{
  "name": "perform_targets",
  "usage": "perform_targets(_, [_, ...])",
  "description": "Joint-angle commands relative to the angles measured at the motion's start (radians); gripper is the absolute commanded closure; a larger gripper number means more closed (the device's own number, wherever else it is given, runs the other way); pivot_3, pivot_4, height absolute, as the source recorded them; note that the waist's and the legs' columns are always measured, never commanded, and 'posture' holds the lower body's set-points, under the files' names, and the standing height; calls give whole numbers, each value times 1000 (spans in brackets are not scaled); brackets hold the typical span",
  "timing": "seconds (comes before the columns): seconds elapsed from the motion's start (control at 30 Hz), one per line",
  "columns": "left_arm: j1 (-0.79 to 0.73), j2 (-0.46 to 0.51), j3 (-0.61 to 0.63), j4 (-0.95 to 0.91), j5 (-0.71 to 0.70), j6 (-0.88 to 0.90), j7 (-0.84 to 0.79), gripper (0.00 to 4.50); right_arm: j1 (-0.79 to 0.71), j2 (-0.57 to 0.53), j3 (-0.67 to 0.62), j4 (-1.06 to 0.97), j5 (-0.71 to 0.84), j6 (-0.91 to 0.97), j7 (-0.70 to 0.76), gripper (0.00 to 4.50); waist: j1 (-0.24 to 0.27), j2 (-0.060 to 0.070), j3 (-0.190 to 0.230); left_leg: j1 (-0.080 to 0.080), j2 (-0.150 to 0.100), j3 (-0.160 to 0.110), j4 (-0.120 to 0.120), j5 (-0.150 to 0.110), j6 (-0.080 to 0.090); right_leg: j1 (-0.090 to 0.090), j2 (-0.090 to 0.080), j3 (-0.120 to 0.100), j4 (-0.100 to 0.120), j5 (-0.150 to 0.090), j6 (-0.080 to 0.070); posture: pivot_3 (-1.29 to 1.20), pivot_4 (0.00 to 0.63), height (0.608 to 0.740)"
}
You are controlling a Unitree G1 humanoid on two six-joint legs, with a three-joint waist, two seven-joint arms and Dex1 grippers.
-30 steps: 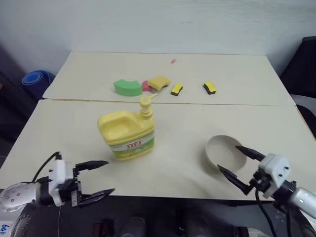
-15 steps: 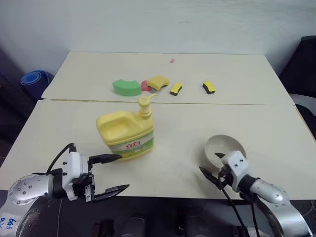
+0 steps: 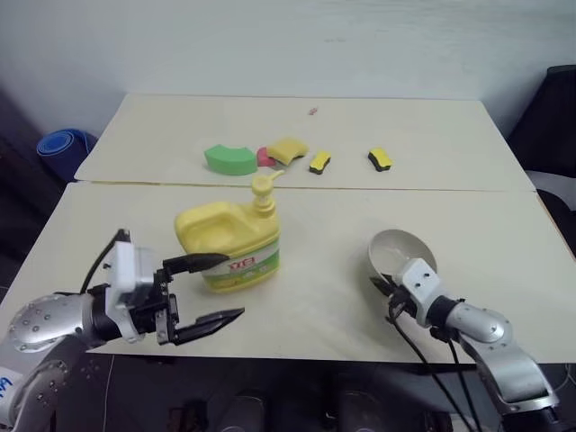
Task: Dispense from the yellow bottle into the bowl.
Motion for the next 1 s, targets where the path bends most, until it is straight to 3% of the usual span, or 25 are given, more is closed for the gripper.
perform_targets(0.03, [-129,30,50,-39,-195,58,112,1592,-69,-72,-18,-79,48,3,111,4500,2,0,1,-1,0,0,1,0,0,0,0,0,0,0,0,0,150,740])
perform_targets(0.17, [-325,37,39,21,-251,78,224,2955,-195,-139,3,-93,87,57,224,4500,2,0,1,-1,-1,0,2,0,0,0,0,0,0,0,1,0,150,740])
perform_targets(0.3, [-579,23,-55,167,-141,64,265,4333,-497,-184,68,-45,133,183,372,4500,-5,-2,2,-2,0,0,3,2,-3,-2,7,0,1,1,1,0,150,740])
perform_targets(0.33, [-605,21,-77,188,-113,63,255,4439,-543,-186,85,-30,130,199,393,4500,-8,-2,2,-3,0,1,3,2,-3,-2,8,1,1,1,1,0,150,740])
perform_targets(0.47, [-713,-23,-211,296,27,40,208,4439,-775,-170,188,64,95,237,498,4500,-10,-2,2,-5,2,0,1,2,-4,-5,10,0,2,1,1,0,150,740])
perform_targets(0.63, [-770,-66,-290,357,122,50,176,4439,-950,-120,276,147,67,248,575,4500,-17,-3,3,-18,1,0,3,2,-4,-18,9,-1,3,1,2,0,150,740])
perform_targets(0.73, [-780,-79,-306,353,120,88,157,4439,-1012,-92,305,200,40,232,596,4500,-25,-3,3,-26,1,-1,9,2,-4,-24,8,-2,5,2,2,0,150,740])
perform_targets(1.0, [-776,-55,-306,345,151,172,137,4439,-1114,-29,332,231,34,233,656,4500,-23,-3,3,-26,-1,-1,17,2,-5,-24,7,0,15,2,3,0,150,740])
